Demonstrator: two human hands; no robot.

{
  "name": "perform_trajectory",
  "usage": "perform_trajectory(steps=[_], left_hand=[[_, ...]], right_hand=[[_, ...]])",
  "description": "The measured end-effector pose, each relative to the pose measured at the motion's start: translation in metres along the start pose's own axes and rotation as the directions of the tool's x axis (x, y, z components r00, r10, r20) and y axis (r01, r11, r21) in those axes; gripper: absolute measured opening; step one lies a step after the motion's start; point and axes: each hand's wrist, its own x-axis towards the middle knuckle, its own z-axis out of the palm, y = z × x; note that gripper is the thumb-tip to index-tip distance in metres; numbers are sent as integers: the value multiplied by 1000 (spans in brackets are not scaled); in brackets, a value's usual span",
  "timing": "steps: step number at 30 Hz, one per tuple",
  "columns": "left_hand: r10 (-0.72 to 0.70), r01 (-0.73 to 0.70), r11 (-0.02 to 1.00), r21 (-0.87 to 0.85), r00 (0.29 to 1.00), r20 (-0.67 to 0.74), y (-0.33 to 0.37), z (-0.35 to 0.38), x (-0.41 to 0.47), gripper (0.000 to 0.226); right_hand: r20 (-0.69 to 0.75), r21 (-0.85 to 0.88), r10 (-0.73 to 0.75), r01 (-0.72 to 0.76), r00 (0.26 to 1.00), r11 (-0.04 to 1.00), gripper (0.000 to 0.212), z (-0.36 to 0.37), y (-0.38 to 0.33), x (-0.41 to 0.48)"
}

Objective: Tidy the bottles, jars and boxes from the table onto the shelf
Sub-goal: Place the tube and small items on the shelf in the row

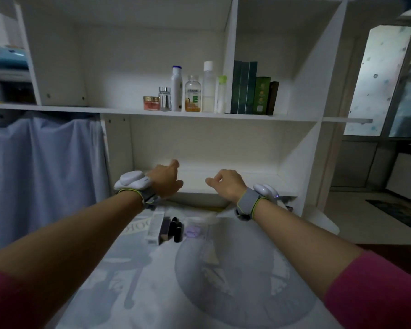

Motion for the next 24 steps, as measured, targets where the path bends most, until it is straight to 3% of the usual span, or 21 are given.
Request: perform_trajectory(steps=[10, 14, 24], left_hand=[[-65, 64, 998, 12, 990, 122, -50, 46, -13, 34], [-90, 86, 996, 26, 981, 174, -65, 63, -13, 43], [-149, 141, 989, 50, 960, 235, -97, 106, 2, 46]], right_hand=[[170, -87, -26, 41, 985, 995, 59, 56, 11, -3], [186, -153, -25, 54, 982, 987, 59, 76, 19, 0], [229, 9, 44, -47, 972, 999, 38, 127, 37, 19]])
